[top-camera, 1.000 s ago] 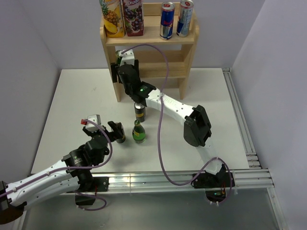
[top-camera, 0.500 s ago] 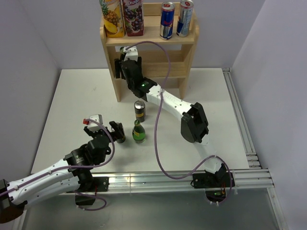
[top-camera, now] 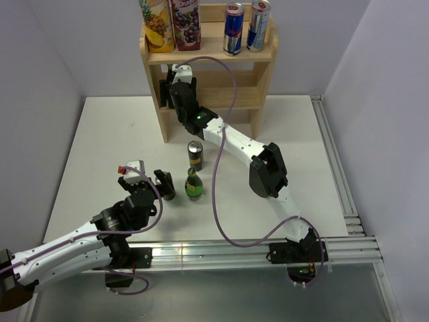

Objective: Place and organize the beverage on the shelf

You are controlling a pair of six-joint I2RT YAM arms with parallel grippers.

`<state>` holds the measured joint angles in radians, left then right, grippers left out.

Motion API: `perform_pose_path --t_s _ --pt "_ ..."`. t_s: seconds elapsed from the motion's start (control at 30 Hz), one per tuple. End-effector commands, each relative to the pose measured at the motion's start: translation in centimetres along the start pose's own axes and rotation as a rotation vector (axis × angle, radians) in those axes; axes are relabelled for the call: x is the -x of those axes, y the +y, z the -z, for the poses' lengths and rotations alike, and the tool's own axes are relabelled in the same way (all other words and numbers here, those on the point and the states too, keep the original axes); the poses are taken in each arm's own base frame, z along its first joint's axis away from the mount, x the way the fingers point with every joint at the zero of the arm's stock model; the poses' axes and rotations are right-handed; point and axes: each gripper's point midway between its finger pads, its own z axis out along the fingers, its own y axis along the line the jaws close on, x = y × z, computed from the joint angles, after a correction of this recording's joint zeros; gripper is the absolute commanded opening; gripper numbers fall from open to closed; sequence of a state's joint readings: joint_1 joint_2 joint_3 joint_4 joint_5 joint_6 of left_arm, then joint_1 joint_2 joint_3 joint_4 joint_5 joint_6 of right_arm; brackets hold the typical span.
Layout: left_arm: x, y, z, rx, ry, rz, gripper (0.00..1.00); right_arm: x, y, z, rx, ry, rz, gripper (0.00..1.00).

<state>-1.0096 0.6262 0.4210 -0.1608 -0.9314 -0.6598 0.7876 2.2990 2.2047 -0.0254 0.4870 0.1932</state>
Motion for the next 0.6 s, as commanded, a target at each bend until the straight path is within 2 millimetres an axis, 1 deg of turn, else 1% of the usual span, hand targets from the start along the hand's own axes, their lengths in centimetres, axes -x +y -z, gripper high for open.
perform_pose_path --t_s 0.0,0.07,0.2,0.27,0.3,0.33,0.37,0.4,0.43,0.5,0.53,0.57 --pt "0.79 -0.43 0.00 0.000 -0.022 0.025 0.99 5.97 0.14 -0.04 0.016 -0.153 -0.101 0.03" --pt "0.87 -0.37 0.00 0.002 -0.023 0.027 0.99 5.78 -0.05 -0.14 0.011 -0.153 -0.096 0.06" --pt "0.95 -0.41 0.10 -0.004 -0.024 0.030 0.99 5.73 -0.01 -0.33 0.010 -0.159 -0.092 0.09" --pt "0.95 -0.35 0.11 -0.003 -0.025 0.031 0.99 5.56 -0.01 -0.33 0.006 -0.154 -0.092 0.16" --pt "0.97 -0.37 0.13 -0.005 -0.025 0.031 0.99 5.55 -0.04 -0.31 0.005 -0.154 -0.094 0.24" --pt "1.05 -0.39 0.15 -0.006 -0.027 0.035 0.99 5.29 -0.26 -0.39 -0.002 -0.152 -0.092 0.45" --pt "0.99 -0.35 0.15 -0.006 -0.027 0.032 0.99 5.38 -0.35 -0.34 -0.006 -0.155 -0.094 0.52" --pt "1.03 -0.37 0.16 -0.006 -0.027 0.035 0.99 5.23 -0.48 -0.28 -0.009 -0.153 -0.091 0.62" --pt "0.97 -0.37 0.13 -0.005 -0.025 0.033 0.99 5.29 -0.51 -0.27 -0.010 -0.157 -0.090 0.76" --pt "1.02 -0.40 0.14 -0.005 -0.026 0.032 0.99 5.21 -0.61 -0.26 -0.014 -0.156 -0.085 0.81" --pt "1.09 -0.41 0.16 -0.006 -0.027 0.036 0.99 5.26 -0.55 -0.18 -0.014 -0.156 -0.084 0.88" --pt "1.03 -0.37 0.16 -0.006 -0.027 0.033 0.99 5.20 -0.56 -0.22 -0.014 -0.156 -0.081 0.89"
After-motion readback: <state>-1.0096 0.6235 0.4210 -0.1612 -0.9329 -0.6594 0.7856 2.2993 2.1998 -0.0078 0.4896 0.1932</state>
